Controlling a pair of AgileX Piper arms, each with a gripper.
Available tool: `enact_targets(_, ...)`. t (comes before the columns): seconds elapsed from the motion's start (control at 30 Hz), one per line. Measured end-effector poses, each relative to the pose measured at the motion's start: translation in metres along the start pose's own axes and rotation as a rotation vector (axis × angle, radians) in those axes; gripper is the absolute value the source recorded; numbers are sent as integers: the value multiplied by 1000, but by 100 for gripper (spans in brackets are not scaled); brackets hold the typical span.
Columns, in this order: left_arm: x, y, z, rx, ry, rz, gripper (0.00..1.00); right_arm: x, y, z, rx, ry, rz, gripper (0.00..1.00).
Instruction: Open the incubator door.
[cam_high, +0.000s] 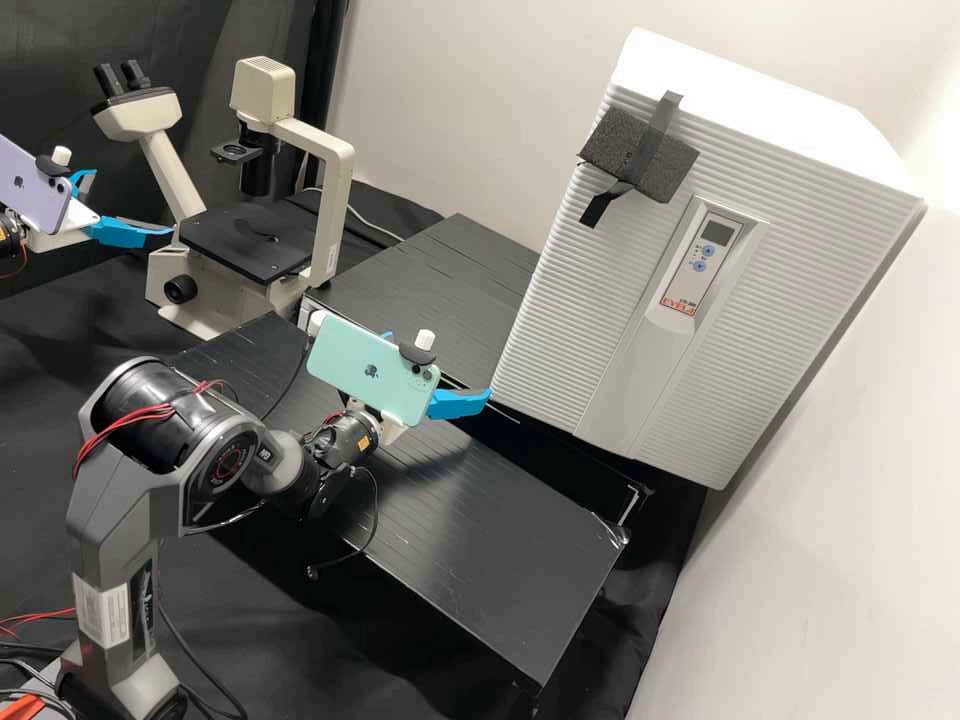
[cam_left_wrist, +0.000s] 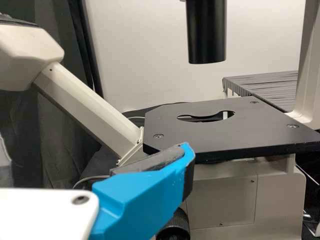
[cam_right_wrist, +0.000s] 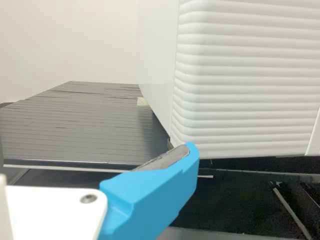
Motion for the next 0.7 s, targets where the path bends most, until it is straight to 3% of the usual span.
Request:
enact_targets(0.47, 0, 0, 0, 0, 0, 0, 100, -4, 9, 3, -11, -1, 16, 100)
enact_targets(0.7, 0, 0, 0, 0, 0, 0, 100, -23, 50, 4, 55, 2, 161, 100)
